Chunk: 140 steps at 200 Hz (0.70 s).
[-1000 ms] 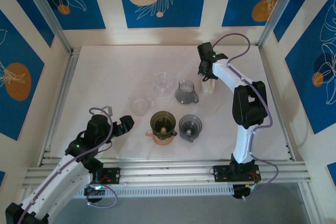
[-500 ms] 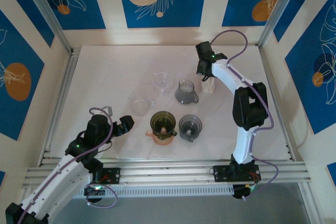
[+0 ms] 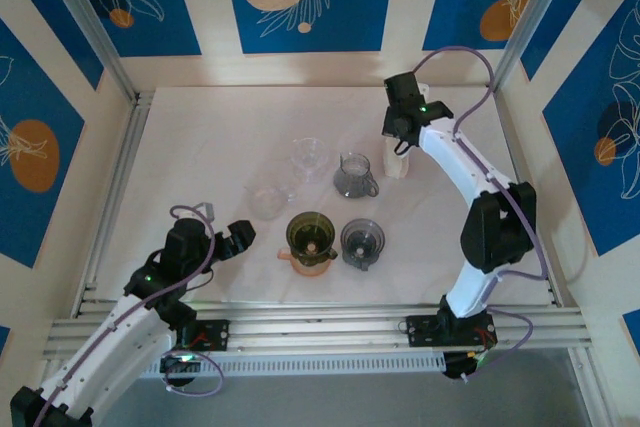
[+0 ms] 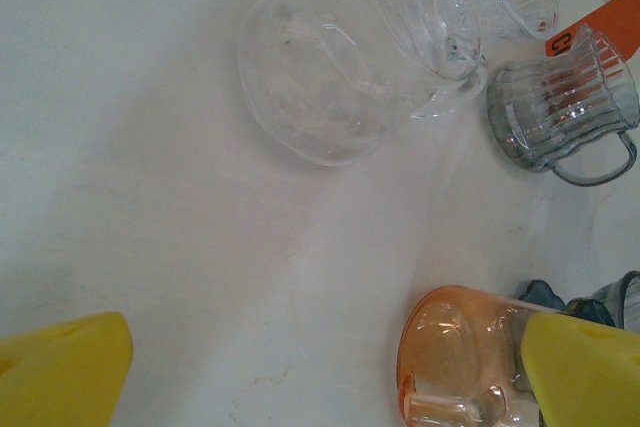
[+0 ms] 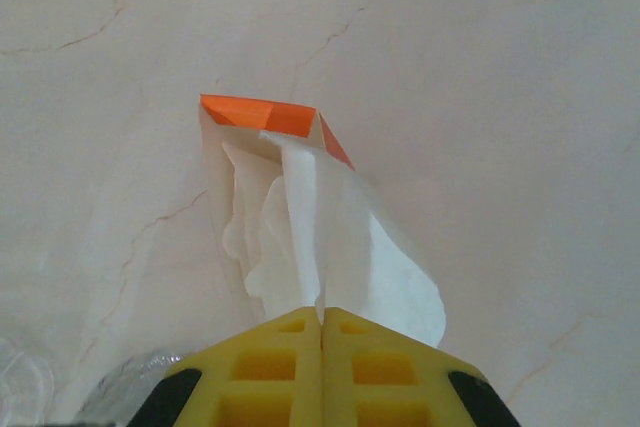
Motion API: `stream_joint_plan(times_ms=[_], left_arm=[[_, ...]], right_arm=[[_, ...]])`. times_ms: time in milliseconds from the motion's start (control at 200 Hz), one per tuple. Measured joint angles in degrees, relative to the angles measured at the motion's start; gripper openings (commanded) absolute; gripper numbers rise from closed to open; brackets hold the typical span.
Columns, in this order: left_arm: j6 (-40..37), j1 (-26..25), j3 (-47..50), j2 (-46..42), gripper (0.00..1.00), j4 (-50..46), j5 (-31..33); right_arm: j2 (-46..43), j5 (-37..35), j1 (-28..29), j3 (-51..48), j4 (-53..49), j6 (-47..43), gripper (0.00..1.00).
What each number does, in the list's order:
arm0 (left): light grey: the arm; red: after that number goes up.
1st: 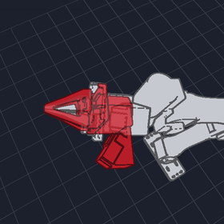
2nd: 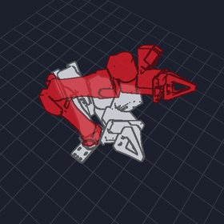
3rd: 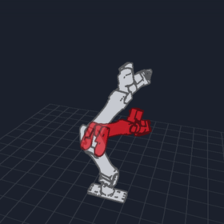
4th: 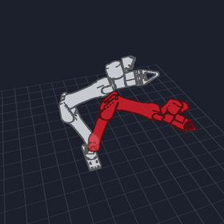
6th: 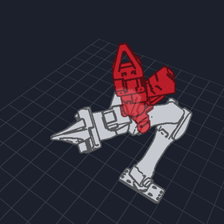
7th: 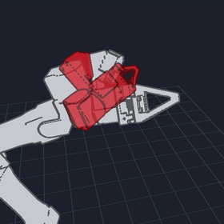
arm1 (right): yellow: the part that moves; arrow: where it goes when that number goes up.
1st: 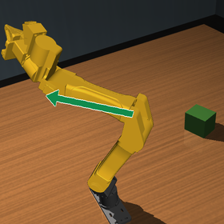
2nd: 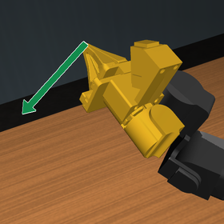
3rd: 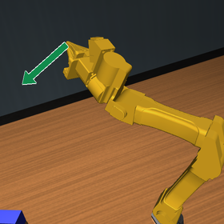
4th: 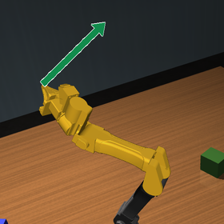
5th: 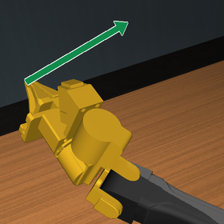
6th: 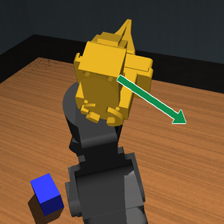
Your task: Place the coffee filter in the dripper
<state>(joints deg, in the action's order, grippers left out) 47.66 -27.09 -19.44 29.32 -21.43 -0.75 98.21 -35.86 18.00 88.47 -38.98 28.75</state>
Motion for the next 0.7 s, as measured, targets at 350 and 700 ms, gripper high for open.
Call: stream_joint_plan(times_ms=[350,700], left_arm=[[-0.2,0.0,-2.5,0.0,1.00,-0.9,-0.4],[-2.7,0.0,-7.5,-1.2,1.00,-5.7,-1.4]], right_arm=[[-20.2,4.5,1.2,-6.7,-3.3,-2.3,0.00],[-32.0,19.0,15.0,-3.4,-17.5,-3.6,0.00]])
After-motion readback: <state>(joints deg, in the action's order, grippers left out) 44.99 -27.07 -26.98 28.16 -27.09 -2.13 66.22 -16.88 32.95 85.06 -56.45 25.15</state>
